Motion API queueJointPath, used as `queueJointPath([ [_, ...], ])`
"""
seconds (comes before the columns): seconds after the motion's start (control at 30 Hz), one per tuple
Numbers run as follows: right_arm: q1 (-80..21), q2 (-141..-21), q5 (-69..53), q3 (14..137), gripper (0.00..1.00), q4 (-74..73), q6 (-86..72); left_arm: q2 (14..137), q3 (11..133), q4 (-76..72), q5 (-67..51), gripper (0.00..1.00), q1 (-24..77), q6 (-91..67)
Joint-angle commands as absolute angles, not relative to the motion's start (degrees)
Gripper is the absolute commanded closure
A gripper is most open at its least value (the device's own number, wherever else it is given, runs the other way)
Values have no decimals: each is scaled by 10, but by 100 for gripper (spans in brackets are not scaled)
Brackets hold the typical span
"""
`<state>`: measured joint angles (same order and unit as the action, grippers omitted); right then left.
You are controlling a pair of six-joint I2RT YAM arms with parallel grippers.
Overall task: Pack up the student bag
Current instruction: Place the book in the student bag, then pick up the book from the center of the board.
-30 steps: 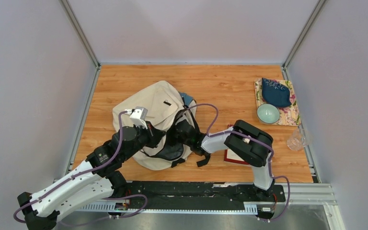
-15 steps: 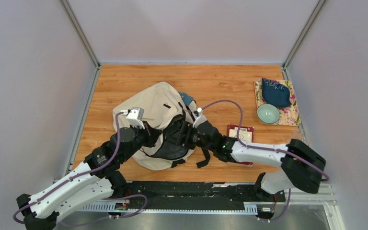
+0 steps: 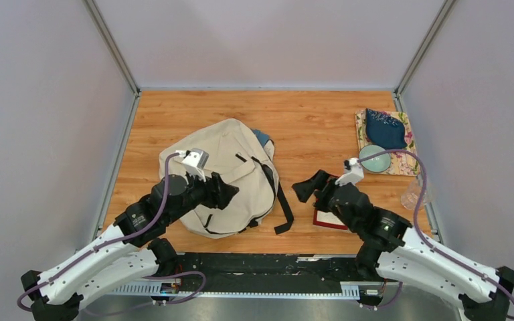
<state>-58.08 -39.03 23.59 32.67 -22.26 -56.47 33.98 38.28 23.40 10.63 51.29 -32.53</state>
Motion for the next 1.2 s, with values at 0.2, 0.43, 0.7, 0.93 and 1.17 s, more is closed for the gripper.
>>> queueJointPath([
  [0.2, -273, -318, 176, 324, 0, -421, -455, 504, 437, 93, -46, 24, 513, -304],
  [0.43, -105, -322, 36, 313, 0, -448, -442, 716, 503, -3, -123, 24, 518, -328],
  [0.7, -40, -360, 15, 280, 0, -439, -474, 918, 598, -39, -141, 24, 555, -333],
  [0.93, -8, -384, -18, 243, 0, -399, -469, 1026, 654, -53, -168, 24, 573, -356],
  [1.17, 18, -408, -57, 214, 0, -363, -472, 1098, 662, -67, -188, 25, 585, -376],
])
